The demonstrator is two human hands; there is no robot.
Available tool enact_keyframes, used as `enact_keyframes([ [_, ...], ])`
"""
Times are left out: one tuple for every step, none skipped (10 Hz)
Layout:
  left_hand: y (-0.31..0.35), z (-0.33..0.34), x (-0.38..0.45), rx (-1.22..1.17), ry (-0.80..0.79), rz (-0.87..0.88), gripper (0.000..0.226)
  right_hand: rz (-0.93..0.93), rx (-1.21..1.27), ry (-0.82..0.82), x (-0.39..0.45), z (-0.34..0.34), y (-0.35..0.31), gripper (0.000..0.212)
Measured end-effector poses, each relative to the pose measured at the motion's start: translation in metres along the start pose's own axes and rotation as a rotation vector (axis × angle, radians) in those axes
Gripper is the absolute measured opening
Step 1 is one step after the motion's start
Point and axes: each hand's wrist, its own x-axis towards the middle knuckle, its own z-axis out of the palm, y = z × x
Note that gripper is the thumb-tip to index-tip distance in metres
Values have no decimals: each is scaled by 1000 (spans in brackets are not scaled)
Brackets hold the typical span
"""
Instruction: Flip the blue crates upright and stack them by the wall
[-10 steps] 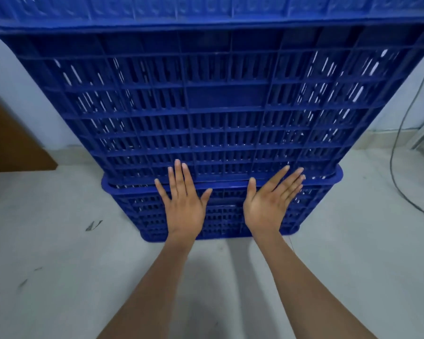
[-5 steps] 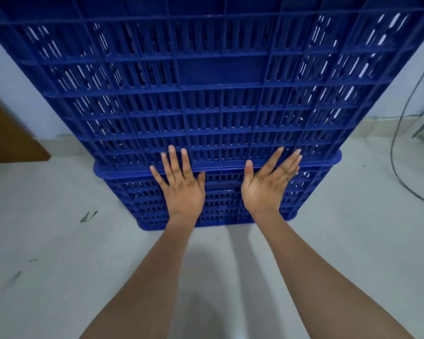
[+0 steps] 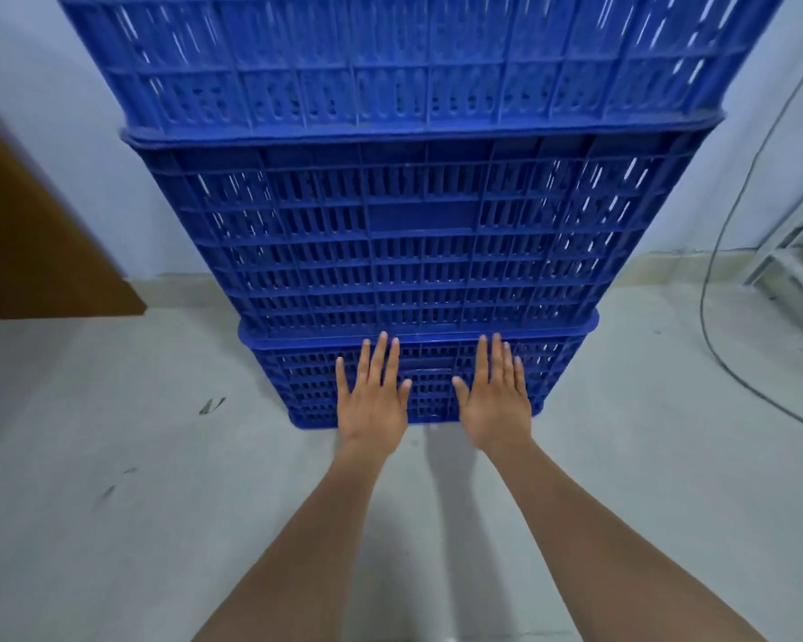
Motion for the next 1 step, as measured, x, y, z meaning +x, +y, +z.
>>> enact_keyframes([
  [-2,-61,-22,-34,-163,9,63,-40,-31,-125,-18,-59,1,71],
])
